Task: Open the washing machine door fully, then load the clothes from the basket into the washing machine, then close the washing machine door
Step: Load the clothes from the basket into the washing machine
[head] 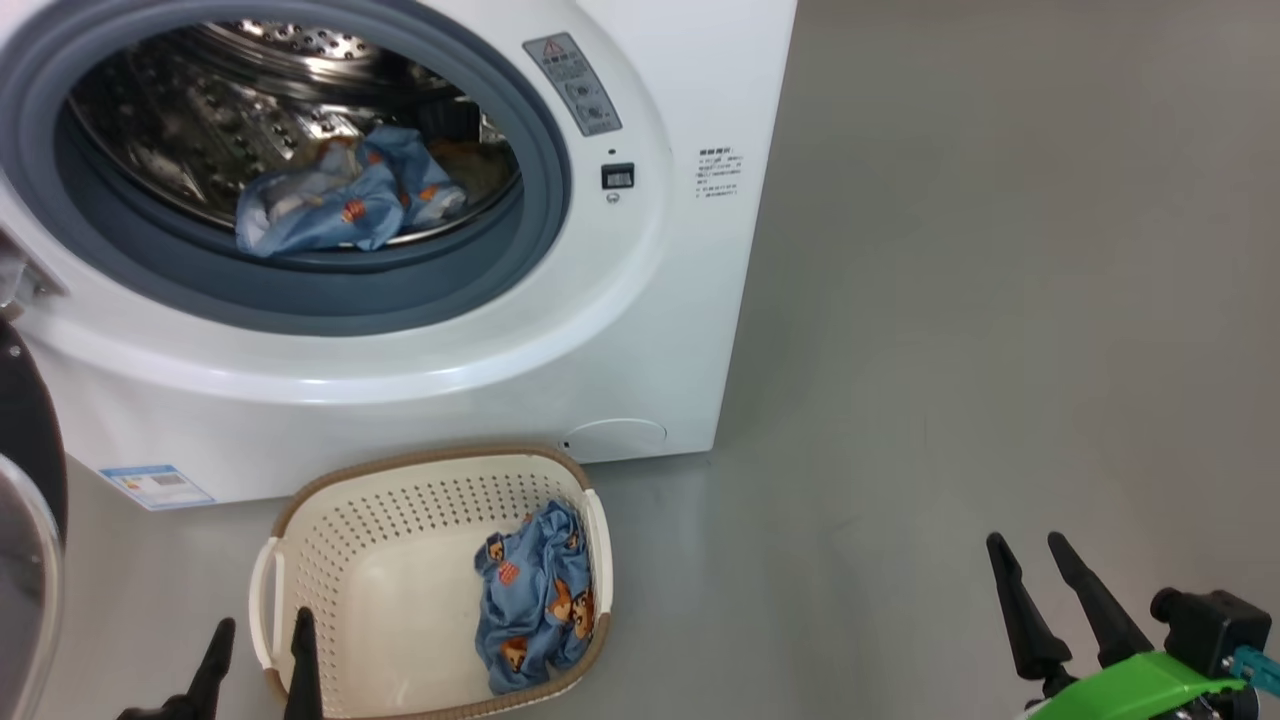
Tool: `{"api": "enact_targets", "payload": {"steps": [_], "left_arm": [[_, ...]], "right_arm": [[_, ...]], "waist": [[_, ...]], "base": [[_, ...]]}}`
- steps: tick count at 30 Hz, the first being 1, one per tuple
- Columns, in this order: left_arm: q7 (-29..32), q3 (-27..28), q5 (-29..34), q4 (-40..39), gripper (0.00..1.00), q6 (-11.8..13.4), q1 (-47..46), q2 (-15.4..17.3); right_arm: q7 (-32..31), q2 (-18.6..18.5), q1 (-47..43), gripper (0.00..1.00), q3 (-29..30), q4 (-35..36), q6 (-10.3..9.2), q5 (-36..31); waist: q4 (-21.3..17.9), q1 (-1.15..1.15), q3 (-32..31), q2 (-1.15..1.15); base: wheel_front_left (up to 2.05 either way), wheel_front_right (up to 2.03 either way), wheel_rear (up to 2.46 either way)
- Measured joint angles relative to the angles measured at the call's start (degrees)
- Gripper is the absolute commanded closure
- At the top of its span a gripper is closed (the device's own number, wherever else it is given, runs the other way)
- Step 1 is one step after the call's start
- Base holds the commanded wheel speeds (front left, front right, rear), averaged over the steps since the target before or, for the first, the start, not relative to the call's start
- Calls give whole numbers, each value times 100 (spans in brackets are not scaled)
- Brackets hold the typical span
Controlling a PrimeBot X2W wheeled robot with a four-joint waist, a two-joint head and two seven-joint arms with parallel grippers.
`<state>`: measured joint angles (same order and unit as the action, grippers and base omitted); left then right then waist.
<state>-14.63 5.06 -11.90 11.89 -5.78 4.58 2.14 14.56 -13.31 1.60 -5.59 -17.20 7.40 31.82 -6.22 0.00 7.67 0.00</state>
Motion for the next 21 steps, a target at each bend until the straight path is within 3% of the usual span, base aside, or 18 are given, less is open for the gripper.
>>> {"api": "enact_targets", "payload": {"steps": [12,21], "left_arm": [[0,-183,-2,1223,0,-75,-852,-1],[0,-520,113,2607,0,-155,-2254,-3]], "right_arm": [[0,134,485,0,-22,68,0,-8],[0,315,921,0,76,178,0,-67]], "waist": [[-117,0,568,0],[-243,0,1287,0]], "base": [[0,0,0],[0,0,0]]}}
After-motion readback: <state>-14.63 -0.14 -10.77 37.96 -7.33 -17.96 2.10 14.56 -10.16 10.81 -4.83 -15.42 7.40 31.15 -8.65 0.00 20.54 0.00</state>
